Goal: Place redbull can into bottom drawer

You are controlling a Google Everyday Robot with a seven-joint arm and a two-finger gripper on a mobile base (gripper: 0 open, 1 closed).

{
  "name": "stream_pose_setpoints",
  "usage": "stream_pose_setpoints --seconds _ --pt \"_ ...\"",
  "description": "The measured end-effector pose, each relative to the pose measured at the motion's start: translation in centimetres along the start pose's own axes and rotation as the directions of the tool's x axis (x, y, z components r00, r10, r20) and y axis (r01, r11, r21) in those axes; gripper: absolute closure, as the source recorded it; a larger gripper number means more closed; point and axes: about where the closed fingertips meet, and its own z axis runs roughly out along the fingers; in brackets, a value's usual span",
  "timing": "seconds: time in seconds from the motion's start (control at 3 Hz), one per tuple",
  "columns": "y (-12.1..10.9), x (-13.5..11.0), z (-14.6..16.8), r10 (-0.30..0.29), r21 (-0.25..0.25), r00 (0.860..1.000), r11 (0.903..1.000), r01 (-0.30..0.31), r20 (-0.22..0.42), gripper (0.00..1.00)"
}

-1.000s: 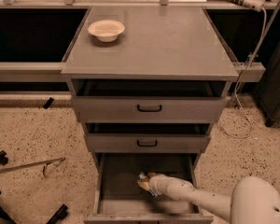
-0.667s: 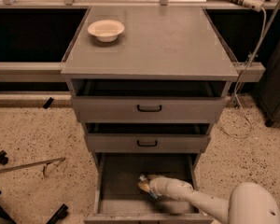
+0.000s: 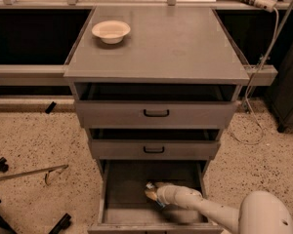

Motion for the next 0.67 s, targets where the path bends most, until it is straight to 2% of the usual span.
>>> stream_pose_setpoints --seconds 0.67 --pt "0.00 0.00 0.00 0.000 0.000 1.000 1.0000 0.000 0.000 0.12"
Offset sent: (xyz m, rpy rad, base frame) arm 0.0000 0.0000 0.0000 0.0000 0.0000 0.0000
